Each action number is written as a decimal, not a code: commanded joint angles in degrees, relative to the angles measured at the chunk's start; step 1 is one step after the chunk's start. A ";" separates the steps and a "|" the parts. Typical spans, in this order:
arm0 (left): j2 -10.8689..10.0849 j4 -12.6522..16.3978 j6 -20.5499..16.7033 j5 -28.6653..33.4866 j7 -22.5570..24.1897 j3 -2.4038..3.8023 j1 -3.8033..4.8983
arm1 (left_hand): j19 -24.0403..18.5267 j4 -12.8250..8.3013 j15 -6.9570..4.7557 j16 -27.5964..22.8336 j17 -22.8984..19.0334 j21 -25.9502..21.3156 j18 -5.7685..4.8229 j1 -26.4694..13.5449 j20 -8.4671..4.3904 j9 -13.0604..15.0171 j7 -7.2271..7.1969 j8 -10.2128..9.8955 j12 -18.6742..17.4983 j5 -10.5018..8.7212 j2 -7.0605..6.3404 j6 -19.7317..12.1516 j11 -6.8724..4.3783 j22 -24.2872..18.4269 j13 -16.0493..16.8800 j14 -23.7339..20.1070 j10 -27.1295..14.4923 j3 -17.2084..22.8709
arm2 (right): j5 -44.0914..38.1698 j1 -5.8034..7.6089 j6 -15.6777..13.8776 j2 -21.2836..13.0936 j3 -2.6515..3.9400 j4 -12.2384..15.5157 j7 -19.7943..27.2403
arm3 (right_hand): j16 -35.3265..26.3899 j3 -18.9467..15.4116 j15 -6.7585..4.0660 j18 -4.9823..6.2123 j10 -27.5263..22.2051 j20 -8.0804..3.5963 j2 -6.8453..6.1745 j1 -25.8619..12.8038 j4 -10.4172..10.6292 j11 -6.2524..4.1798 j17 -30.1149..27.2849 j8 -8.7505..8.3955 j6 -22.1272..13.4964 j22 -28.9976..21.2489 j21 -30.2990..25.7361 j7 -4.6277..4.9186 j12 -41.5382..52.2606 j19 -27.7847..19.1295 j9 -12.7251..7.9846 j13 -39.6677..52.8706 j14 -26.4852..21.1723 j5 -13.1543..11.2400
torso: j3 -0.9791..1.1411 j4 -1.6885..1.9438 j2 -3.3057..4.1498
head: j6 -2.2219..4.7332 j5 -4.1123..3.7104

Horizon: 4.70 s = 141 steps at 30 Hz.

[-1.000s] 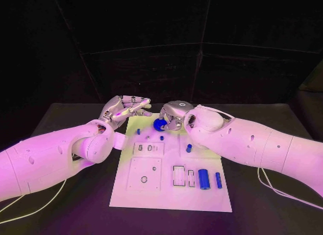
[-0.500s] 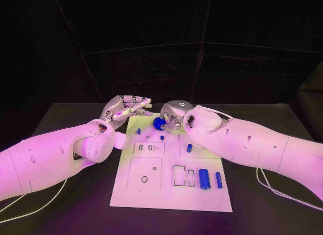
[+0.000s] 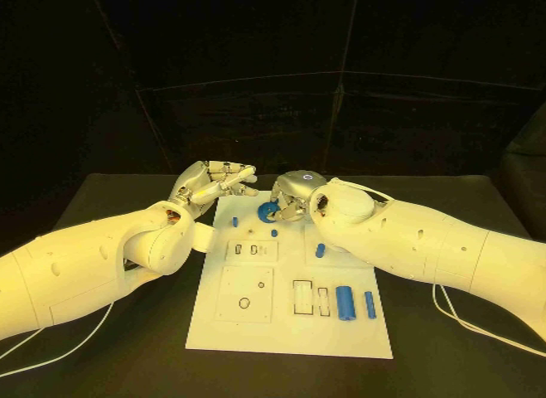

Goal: Assemble the parts on the task board

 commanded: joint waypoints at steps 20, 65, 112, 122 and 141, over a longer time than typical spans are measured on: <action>-1.05 0.44 0.37 -0.23 -0.08 0.04 0.09 | 0.44 -0.96 -0.07 -0.44 0.32 -0.40 0.80 0.29 -0.07 -0.03 0.20 -0.54 -0.51 0.13 0.63 0.46 0.08 -0.20 -0.07 0.10 0.54 0.05 | 21.64 0.17 -8.42 -19.30 -0.02 12.40 14.06 | 0.73 -0.74 -0.22 -1.30 2.15 0.09 -0.35 10.57 -6.23 -0.68 1.20 0.38 1.94 1.47 0.77 -0.55 4.32 0.76 0.22 5.05 3.02 -0.87 | 0.02 -1.28 -0.37 | 0.43 0.09; 0.01 -1.12 0.94 -0.23 0.07 -0.10 -0.18 | 0.54 -1.25 -0.15 -0.54 0.48 -0.45 0.82 0.48 -0.11 -0.01 0.03 -0.58 -0.56 0.13 0.71 0.70 -0.06 -0.26 -0.04 0.22 0.89 0.07 | 26.60 -2.63 -2.94 -24.27 -0.05 3.96 20.33 | 1.11 -0.40 0.21 -1.37 1.76 0.37 0.75 12.10 -8.20 -0.16 2.30 -0.72 0.22 1.81 0.95 0.05 3.87 0.83 -0.01 4.89 3.18 -0.89 | 0.06 -1.25 -0.35 | -0.05 -1.93; -0.19 -1.14 0.90 -0.23 -0.03 -0.10 -0.18 | 0.59 -1.38 -0.16 -0.64 0.58 -0.49 0.82 0.55 -0.13 -0.02 0.04 -0.66 -0.69 0.13 0.85 0.75 -0.07 -0.32 -0.06 0.24 0.95 0.12 | 26.75 -3.45 -3.12 -22.09 -0.05 2.03 18.90 | 1.31 2.56 -0.94 -1.38 3.23 -0.49 5.67 10.57 -8.37 -1.69 3.04 2.28 7.75 2.10 1.15 -1.77 5.80 0.94 0.62 7.13 3.30 -4.28 | 0.16 -1.30 -0.37 | -0.57 -1.76; -0.25 -1.14 0.87 -0.23 -0.08 -0.10 -0.18 | 0.60 -1.42 -0.17 -0.66 0.60 -0.50 0.82 0.60 -0.14 -0.02 0.04 -0.69 -0.72 0.13 0.89 0.76 -0.07 -0.33 -0.06 0.24 0.96 0.15 | 28.28 -3.46 -6.44 -22.27 -0.04 2.72 18.34 | 1.39 4.43 -1.32 -1.48 3.81 -0.92 6.97 10.47 -8.70 -2.04 3.32 2.13 8.47 2.53 1.34 -2.12 6.39 1.22 0.43 7.89 3.37 -4.46 | 0.19 -1.33 -0.41 | -0.57 -1.73; -1.15 -0.37 0.54 -0.23 -0.31 -0.10 -0.14 | 0.63 -1.61 -0.18 -0.74 0.67 -0.54 0.81 0.79 -0.15 -0.03 0.03 -0.76 -0.83 0.13 1.00 0.78 -0.08 -0.36 -0.08 0.25 0.98 0.24 | 29.36 -3.23 -9.05 -25.30 0.07 15.22 12.59 | 1.36 7.21 -1.10 -1.54 3.78 -0.86 6.89 9.82 -9.62 -1.69 3.37 0.84 7.69 2.72 1.43 -1.64 6.24 1.35 0.01 8.01 3.39 -3.20 | -0.11 -1.20 -0.76 | -0.26 -1.63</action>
